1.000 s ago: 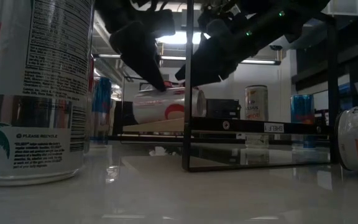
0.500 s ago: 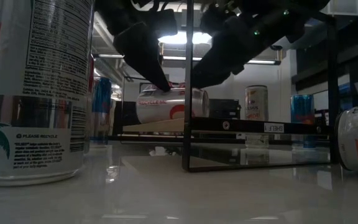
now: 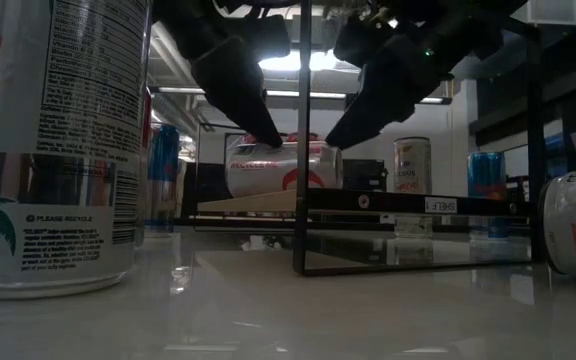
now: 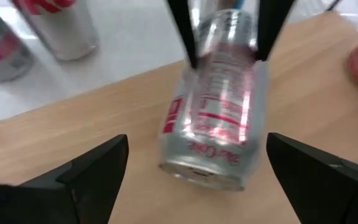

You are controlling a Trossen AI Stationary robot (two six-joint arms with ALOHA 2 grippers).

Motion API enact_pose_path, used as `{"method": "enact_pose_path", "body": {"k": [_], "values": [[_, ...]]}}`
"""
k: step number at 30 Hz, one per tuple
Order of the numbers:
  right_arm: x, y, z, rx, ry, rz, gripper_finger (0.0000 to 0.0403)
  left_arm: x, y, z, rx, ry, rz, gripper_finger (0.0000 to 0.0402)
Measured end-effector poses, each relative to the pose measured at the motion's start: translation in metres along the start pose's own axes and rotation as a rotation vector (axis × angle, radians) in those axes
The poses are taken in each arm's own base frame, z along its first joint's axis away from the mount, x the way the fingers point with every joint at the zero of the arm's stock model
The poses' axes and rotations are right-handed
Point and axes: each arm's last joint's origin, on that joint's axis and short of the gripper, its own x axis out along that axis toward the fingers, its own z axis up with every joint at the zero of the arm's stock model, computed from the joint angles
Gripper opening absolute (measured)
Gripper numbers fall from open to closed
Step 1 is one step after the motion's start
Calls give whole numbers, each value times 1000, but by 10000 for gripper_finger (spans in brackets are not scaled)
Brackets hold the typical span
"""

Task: Place canned beverage on shelf
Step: Put the top right white soda can on the shelf

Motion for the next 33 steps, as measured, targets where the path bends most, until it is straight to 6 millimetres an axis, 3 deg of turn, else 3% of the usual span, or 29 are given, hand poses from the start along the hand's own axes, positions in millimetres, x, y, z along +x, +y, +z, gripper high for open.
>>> {"method": "enact_pose_path", "body": {"k": [13,23,33], "values": [[14,-1,-9,-47,53,-83,376,1,3,1,-34,-8,12,192],[38,0,-21,-68,84,-88,376,1,7,2,-50,-16,15,192],[38,0,-21,-68,84,-116,376,1,7,2,-49,-17,16,192]]}}
